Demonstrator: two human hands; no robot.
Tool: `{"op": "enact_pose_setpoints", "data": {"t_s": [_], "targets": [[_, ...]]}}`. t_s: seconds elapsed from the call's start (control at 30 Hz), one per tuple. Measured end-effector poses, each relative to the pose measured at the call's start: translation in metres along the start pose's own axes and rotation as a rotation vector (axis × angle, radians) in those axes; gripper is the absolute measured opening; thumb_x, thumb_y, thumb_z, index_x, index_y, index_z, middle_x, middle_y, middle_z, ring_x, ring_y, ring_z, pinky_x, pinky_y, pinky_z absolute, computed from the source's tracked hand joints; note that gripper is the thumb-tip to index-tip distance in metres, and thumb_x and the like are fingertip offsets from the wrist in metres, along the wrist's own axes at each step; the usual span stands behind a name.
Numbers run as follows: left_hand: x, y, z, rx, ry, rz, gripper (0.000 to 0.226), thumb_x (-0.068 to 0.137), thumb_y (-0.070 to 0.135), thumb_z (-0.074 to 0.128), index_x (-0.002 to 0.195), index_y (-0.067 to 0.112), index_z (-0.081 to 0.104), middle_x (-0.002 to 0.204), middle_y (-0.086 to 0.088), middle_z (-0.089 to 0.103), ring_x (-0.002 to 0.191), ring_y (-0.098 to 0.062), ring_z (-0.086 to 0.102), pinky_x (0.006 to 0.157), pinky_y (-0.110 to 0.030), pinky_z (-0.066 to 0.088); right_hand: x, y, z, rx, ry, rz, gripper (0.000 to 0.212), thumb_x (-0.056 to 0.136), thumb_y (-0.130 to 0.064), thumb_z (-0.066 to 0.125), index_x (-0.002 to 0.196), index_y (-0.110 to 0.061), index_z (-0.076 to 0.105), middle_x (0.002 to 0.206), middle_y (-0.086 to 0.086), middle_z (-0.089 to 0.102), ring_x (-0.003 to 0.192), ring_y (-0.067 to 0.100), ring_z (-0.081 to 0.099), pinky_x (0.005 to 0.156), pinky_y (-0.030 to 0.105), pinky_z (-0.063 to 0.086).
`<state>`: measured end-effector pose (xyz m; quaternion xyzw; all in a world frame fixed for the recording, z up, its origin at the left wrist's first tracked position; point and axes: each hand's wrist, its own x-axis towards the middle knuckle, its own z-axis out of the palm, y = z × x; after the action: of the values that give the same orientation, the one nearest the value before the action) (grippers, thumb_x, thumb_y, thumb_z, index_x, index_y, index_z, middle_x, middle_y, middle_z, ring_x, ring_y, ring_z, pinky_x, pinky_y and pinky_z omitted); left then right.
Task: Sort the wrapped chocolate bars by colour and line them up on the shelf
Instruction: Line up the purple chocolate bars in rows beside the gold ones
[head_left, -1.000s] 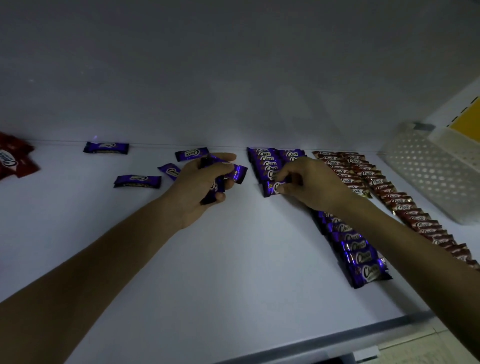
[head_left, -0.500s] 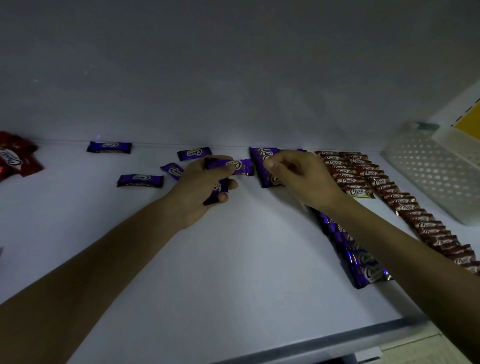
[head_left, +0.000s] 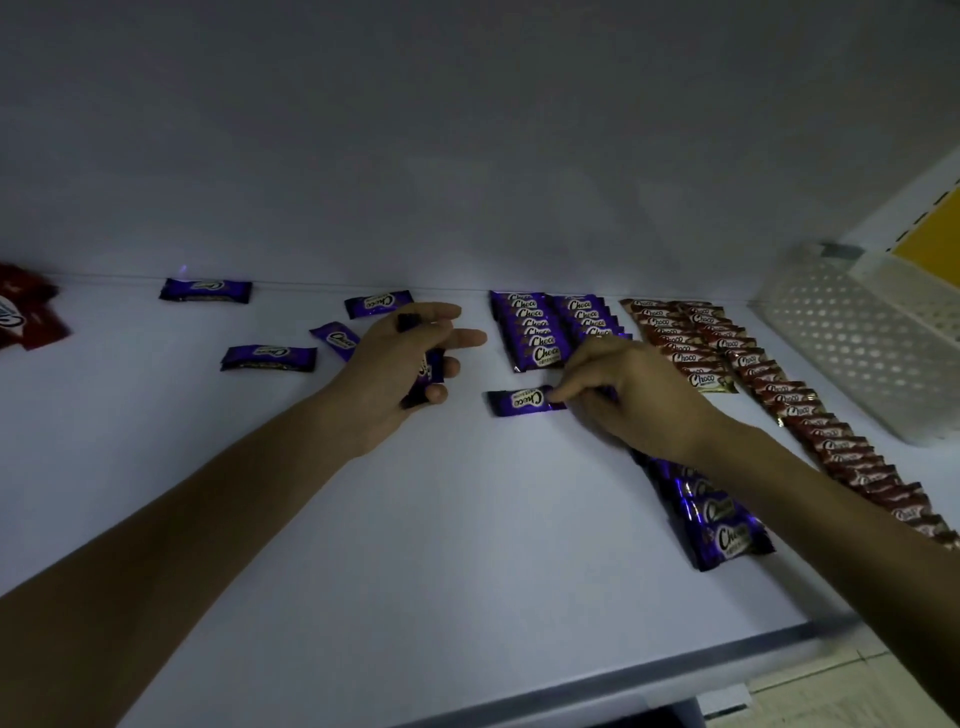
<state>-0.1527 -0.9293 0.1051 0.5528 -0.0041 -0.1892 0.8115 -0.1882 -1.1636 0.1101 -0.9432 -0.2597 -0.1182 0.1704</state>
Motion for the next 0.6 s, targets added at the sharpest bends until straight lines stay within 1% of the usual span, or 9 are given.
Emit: {"op": "enact_pose_setpoints", "data": {"t_s": [0.1, 0.2, 0.27, 0.33, 0.37, 0.43, 0.47, 0.53, 0.6], "targets": [[0.000, 0.000, 0.000, -0.005, -0.004, 0.001, 0.013, 0.100, 0.008, 0.045, 0.102, 0.012, 0.057, 0.093, -0.009, 0.070, 0.055, -0.010, 0.051, 0.038, -0.017, 0.036, 0.000, -0.008, -0.007, -0.031, 0.030, 0.032, 0.033, 0.083, -0.025, 0.044, 0.095, -0.017, 0.075, 0.085, -0.002, 0.066, 0.072, 0.009, 0.058, 0.065, 0.023, 0.044], [-0.001, 0.001, 0.001, -0.008, -0.005, 0.002, 0.014, 0.100, 0.008, 0.044, 0.100, 0.013, 0.057, 0.088, -0.007, 0.071, 0.054, -0.010, 0.051, 0.038, -0.016, 0.036, 0.003, -0.029, -0.003, 0.006, -0.034, 0.131, 0.040, 0.088, -0.045, 0.047, 0.116, -0.024, 0.066, 0.075, -0.014, 0.060, 0.063, -0.002, 0.053, 0.060, 0.018, 0.036], [-0.001, 0.001, 0.002, -0.003, -0.005, 0.003, 0.013, 0.100, 0.009, 0.044, 0.100, 0.013, 0.057, 0.086, -0.006, 0.071, 0.053, -0.010, 0.051, 0.038, -0.016, 0.036, 0.003, -0.042, 0.007, -0.078, -0.107, 0.102, 0.051, 0.089, -0.057, 0.041, 0.121, -0.025, 0.064, 0.082, -0.012, 0.061, 0.072, 0.000, 0.056, 0.064, 0.019, 0.037], [-0.001, 0.000, 0.001, -0.003, -0.005, 0.006, 0.013, 0.100, 0.009, 0.044, 0.100, 0.013, 0.057, 0.083, -0.006, 0.071, 0.053, -0.009, 0.051, 0.038, -0.016, 0.035, 0.002, -0.047, 0.010, -0.127, -0.145, 0.072, 0.060, 0.087, -0.063, 0.031, 0.111, -0.023, 0.070, 0.086, -0.001, 0.062, 0.083, 0.015, 0.058, 0.070, 0.027, 0.045], [-0.001, 0.001, 0.001, -0.004, -0.007, 0.007, 0.013, 0.100, 0.008, 0.044, 0.100, 0.012, 0.057, 0.083, -0.006, 0.071, 0.052, -0.009, 0.050, 0.038, -0.016, 0.035, 0.002, -0.048, 0.007, -0.110, -0.149, 0.076, 0.061, 0.086, -0.062, 0.030, 0.099, -0.020, 0.073, 0.084, 0.001, 0.062, 0.082, 0.018, 0.058, 0.070, 0.032, 0.047], [0.000, 0.000, 0.000, -0.002, -0.013, 0.003, 0.013, 0.100, 0.008, 0.045, 0.101, 0.011, 0.057, 0.084, -0.007, 0.071, 0.053, -0.010, 0.050, 0.037, -0.017, 0.035, 0.000, -0.047, 0.000, -0.075, -0.156, 0.087, 0.058, 0.085, -0.058, 0.034, 0.074, -0.014, 0.070, 0.076, 0.003, 0.061, 0.074, 0.020, 0.057, 0.066, 0.037, 0.047], [0.000, 0.000, 0.000, -0.002, -0.016, 0.002, 0.013, 0.100, 0.008, 0.045, 0.101, 0.011, 0.058, 0.085, -0.007, 0.071, 0.053, -0.010, 0.050, 0.037, -0.017, 0.035, -0.003, -0.045, -0.003, -0.090, -0.157, 0.103, 0.053, 0.086, -0.057, 0.040, 0.067, -0.014, 0.067, 0.072, 0.002, 0.061, 0.070, 0.019, 0.057, 0.063, 0.037, 0.047], [0.001, 0.000, 0.000, -0.003, -0.020, -0.001, 0.014, 0.099, 0.008, 0.045, 0.100, 0.011, 0.058, 0.086, -0.008, 0.071, 0.052, -0.010, 0.050, 0.037, -0.017, 0.035, -0.006, -0.042, -0.008, -0.134, -0.149, 0.169, 0.040, 0.085, -0.051, 0.057, 0.062, -0.018, 0.062, 0.067, -0.001, 0.062, 0.062, 0.015, 0.055, 0.059, 0.031, 0.042], [0.001, 0.000, -0.001, -0.009, -0.014, -0.008, 0.014, 0.099, 0.008, 0.045, 0.100, 0.011, 0.059, 0.088, -0.009, 0.070, 0.053, -0.010, 0.052, 0.038, -0.017, 0.037, -0.006, -0.040, -0.010, -0.099, -0.090, 0.215, 0.024, 0.082, -0.041, 0.068, 0.070, -0.021, 0.063, 0.068, -0.005, 0.062, 0.060, 0.008, 0.052, 0.054, 0.019, 0.034]]}}
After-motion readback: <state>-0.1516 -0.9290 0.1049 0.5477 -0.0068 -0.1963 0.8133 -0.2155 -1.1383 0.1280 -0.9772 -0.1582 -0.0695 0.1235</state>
